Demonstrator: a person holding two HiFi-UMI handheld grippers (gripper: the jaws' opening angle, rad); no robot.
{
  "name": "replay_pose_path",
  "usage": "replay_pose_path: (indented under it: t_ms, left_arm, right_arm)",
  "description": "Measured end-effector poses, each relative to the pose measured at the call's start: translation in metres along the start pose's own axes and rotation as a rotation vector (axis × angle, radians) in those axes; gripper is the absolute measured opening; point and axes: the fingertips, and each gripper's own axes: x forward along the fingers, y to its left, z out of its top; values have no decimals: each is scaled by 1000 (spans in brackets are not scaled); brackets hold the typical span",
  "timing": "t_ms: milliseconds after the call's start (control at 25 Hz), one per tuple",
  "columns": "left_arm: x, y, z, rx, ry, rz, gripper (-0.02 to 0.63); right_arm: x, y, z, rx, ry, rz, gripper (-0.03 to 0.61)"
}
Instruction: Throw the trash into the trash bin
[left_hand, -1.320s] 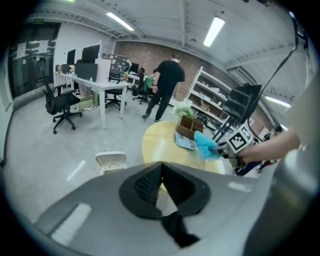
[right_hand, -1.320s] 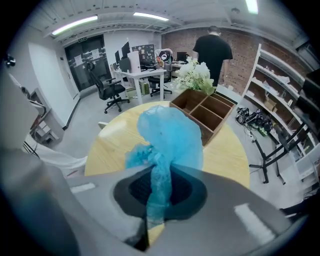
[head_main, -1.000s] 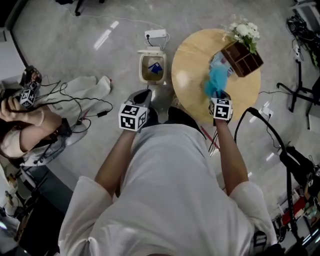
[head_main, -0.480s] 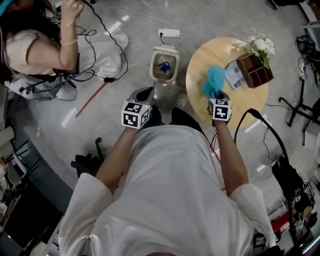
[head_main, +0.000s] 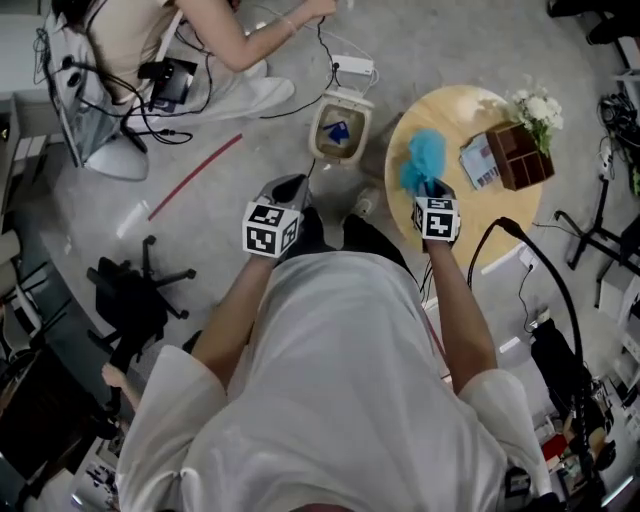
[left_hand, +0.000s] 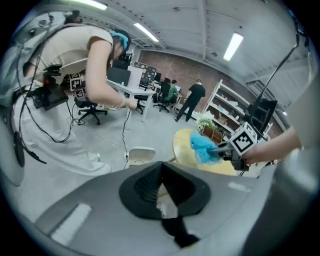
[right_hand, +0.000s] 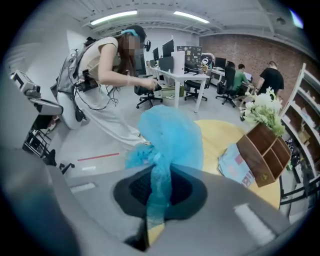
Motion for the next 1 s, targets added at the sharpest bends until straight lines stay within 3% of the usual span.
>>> replay_pose_path:
  t_ms: [240,520,800,1000]
  left_arm:
    - [-9,18,-7,-36,-13,17,3]
    - [23,39,-43,-106,1,41,3]
    - [-22,82,-34,-139,-6,78,3]
    - [-38,102,-39,-150,-7,98,3]
  right_arm:
    - [10,27,15,-53,6,34,9]
    - [57,43,3,-112,44,103,9]
    - [55,111,43,-122,49,165,9]
    - [70,138,50,-139,69,190,9]
